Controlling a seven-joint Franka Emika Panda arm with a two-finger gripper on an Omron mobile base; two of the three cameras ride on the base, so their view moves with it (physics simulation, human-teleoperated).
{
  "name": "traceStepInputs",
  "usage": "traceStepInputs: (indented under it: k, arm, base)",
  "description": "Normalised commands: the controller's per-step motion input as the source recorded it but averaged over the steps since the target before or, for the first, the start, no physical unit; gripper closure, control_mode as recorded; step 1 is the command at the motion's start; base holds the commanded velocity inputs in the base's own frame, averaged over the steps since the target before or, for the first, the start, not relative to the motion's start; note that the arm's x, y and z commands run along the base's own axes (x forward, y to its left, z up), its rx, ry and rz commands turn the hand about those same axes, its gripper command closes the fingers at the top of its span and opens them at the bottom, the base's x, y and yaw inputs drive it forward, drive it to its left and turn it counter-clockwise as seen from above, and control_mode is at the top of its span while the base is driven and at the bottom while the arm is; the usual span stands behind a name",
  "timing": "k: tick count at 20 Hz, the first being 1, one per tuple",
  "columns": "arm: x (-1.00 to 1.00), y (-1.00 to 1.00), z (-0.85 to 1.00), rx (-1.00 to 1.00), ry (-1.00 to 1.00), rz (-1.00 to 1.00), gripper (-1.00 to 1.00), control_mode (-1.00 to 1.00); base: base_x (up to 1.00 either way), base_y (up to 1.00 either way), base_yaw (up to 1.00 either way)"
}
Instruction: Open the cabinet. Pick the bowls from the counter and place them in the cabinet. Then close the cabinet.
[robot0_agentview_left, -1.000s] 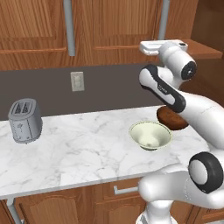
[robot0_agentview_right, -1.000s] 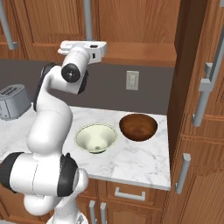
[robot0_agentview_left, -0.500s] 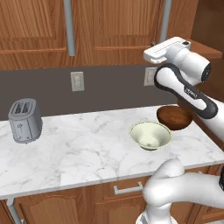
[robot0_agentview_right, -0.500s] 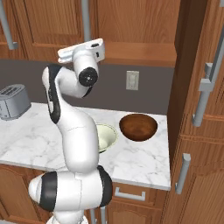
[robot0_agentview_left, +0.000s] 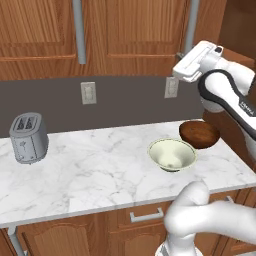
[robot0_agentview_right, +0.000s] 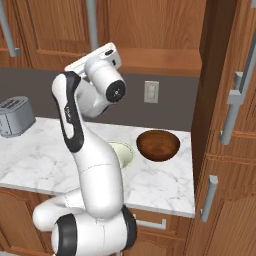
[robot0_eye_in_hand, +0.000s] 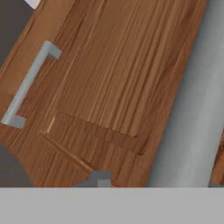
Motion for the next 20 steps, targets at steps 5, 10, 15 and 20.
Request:
traceStepInputs:
  k: [5, 10, 15, 20]
  arm:
    - [-1.00, 1.00, 0.27, -0.10, -0.25, -0.04, 1.00, -1.00]
    - [-1.00, 1.00, 0.28, -0.11, -0.21, -0.08, 1.00, -1.00]
    - [-1.00, 1.00, 0.14, -0.11, -0.07, -0.09, 1.00, -1.00]
    - [-1.00, 1.00, 0.04, -0.08, 0.00, -0.12, 1.00, -1.00]
  base:
    - [0.00, 0.00, 0.00]
    - [0.00, 0.00, 0.00]
    - [0.00, 0.00, 0.00]
    - [0.00, 0.00, 0.00]
